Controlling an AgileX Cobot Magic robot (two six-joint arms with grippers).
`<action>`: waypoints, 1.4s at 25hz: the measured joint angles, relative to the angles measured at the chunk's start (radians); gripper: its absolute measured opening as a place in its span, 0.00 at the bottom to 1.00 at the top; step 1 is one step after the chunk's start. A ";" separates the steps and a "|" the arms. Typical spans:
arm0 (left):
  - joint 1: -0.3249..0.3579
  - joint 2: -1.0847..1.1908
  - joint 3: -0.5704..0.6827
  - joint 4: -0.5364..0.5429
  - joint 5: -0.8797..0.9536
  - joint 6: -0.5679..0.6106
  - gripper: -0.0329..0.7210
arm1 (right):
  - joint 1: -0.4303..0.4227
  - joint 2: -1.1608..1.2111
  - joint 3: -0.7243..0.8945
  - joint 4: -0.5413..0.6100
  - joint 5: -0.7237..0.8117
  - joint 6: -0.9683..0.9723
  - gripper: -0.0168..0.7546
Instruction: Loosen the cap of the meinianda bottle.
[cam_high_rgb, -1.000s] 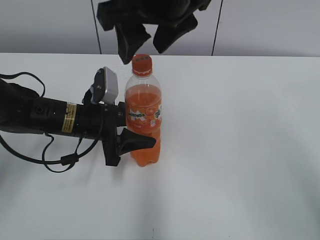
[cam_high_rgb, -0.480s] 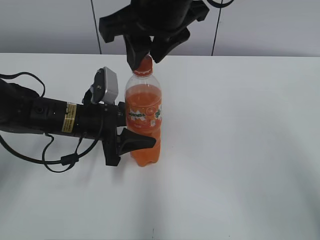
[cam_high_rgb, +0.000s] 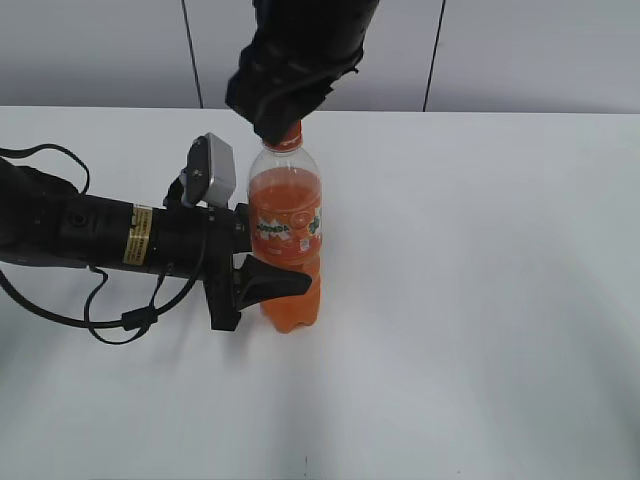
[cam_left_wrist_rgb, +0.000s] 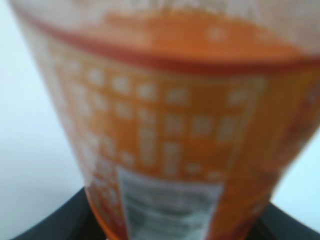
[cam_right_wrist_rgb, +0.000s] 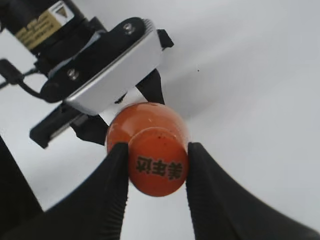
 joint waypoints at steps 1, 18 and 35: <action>0.000 0.000 0.000 0.000 0.000 0.000 0.55 | 0.000 0.000 0.000 0.000 0.000 -0.080 0.37; 0.000 0.000 0.000 0.003 0.000 0.005 0.55 | 0.000 0.000 0.000 0.005 0.008 -0.868 0.37; 0.000 0.000 0.000 0.003 -0.001 0.005 0.55 | 0.000 -0.046 0.004 0.059 0.006 -0.831 0.61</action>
